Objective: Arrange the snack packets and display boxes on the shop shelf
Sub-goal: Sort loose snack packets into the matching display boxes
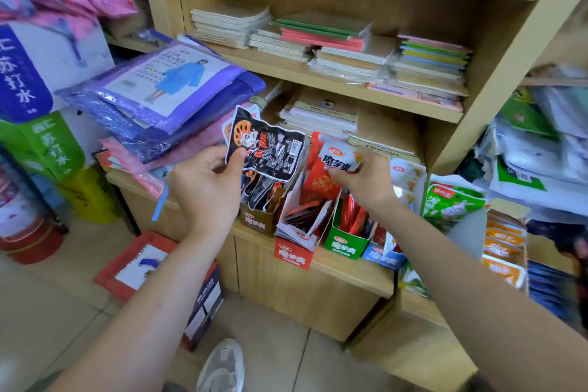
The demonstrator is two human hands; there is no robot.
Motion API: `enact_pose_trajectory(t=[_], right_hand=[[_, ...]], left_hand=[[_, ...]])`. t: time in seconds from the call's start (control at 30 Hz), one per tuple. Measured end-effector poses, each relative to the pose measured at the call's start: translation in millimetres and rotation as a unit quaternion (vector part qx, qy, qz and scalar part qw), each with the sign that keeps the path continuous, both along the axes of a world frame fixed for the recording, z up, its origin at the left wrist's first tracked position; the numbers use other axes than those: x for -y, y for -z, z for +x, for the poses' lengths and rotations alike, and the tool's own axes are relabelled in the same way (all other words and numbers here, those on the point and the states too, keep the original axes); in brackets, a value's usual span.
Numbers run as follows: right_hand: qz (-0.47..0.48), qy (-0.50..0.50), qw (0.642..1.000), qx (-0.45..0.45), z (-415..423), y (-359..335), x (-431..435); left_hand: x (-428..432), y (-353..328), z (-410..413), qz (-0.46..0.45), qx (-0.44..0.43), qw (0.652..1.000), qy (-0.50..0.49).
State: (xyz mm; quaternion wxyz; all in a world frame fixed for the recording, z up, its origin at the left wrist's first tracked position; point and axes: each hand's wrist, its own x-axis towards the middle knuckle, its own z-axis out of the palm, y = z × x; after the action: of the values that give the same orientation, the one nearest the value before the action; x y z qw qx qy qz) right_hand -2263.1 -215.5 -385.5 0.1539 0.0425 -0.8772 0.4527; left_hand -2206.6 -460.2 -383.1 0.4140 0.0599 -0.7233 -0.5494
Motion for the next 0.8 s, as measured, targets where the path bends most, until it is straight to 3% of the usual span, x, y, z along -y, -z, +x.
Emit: enact_pose_trajectory(t=[0.13, 0.27, 0.4, 0.6, 0.73, 0.8], right_hand=[[-0.001, -0.015, 1.000, 0.025, 0, 5, 2], [0.017, -0.019, 0.999, -0.038, 11, -12, 3], [0.010, -0.099, 0.994, -0.055, 38, -19, -2], [0.159, -0.195, 0.968, -0.021, 86, 15, -7], [0.301, -0.146, 0.939, -0.084, 92, 37, 16], [0.281, -0.121, 0.942, -0.137, 85, 43, 23]], left_hand=[[-2, -3, 5, -0.016, 0.004, 1.000, 0.018], [-2, -3, 9, -0.039, -0.001, 0.999, 0.021], [0, -4, 12, -0.047, -0.002, 0.999, 0.022], [-1, -3, 17, -0.061, 0.007, 0.998, 0.029], [-4, 0, 20, -0.078, 0.008, 0.996, 0.033], [-5, 0, 22, -0.082, 0.009, 0.996, 0.034]])
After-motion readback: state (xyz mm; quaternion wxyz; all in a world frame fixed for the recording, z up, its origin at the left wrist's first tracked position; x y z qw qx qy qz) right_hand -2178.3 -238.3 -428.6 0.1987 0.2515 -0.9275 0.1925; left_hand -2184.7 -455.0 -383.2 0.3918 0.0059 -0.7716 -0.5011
